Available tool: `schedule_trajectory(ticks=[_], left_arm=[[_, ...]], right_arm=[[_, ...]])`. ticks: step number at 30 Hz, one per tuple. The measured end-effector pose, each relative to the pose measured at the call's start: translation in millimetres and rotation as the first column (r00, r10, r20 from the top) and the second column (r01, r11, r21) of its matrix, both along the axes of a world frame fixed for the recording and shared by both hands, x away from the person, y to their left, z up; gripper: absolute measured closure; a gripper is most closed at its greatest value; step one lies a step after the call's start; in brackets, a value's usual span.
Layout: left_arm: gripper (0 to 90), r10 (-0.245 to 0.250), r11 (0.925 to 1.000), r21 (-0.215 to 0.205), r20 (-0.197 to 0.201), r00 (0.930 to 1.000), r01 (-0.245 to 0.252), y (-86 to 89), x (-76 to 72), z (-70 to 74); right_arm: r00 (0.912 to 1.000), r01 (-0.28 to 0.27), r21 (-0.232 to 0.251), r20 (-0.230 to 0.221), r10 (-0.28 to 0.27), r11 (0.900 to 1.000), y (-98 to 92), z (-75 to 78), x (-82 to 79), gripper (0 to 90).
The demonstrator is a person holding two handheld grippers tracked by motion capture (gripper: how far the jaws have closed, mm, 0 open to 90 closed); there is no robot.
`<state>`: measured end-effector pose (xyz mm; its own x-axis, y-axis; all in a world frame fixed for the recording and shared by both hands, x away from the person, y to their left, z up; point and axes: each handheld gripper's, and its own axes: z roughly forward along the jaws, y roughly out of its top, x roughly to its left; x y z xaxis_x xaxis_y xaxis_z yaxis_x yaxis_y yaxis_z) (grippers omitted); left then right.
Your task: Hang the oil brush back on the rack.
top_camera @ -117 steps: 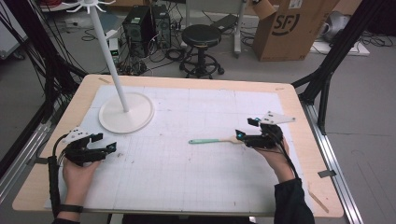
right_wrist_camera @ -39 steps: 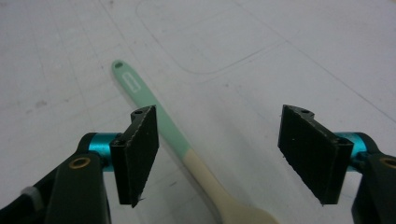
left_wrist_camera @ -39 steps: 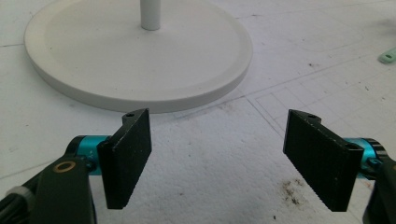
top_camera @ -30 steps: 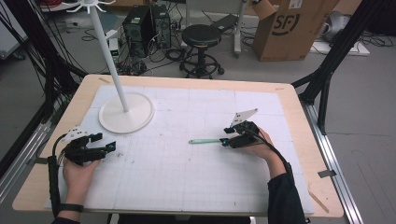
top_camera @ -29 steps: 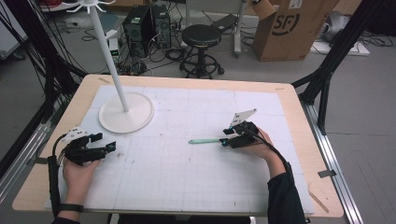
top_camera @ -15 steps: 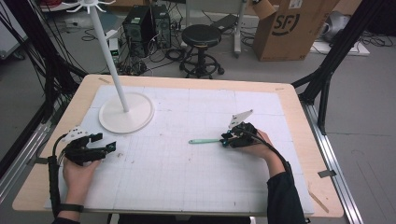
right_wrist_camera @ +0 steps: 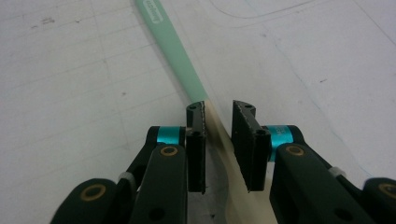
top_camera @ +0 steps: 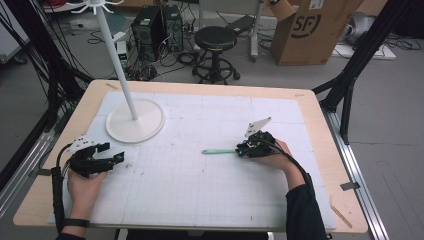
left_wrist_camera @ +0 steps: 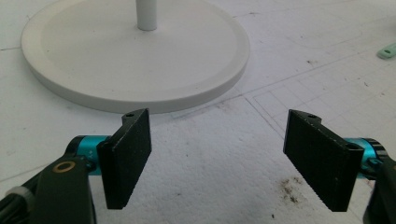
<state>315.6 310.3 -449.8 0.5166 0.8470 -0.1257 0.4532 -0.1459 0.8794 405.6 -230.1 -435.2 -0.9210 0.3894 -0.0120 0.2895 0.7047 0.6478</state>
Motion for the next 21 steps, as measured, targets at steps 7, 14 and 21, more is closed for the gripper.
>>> schedule_trajectory(ticks=[7, 14, 21], left_arm=[[24.1, -0.001, 1.0, 0.001, 0.001, 1.0, 0.001, 0.1, -0.1, 0.0], [24.2, -0.003, 1.0, 0.002, 0.001, 1.0, 0.003, 0.1, 0.0, 0.0], [24.2, -0.002, 1.0, 0.004, 0.002, 1.0, 0.002, -0.4, -0.2, 0.0]], right_arm=[[0.9999, -0.005, -0.026, 0.014, 0.005, 1.0, 4.1, 2.0, -3.1, 83.0], [0.9994, 0.031, -0.01, -0.012, -0.031, 0.999, 3.9, 1.7, -3.2, 82.3], [0.9986, 0.047, -0.006, -0.023, -0.047, 0.999, 3.9, 1.3, -3.3, 82.7]])
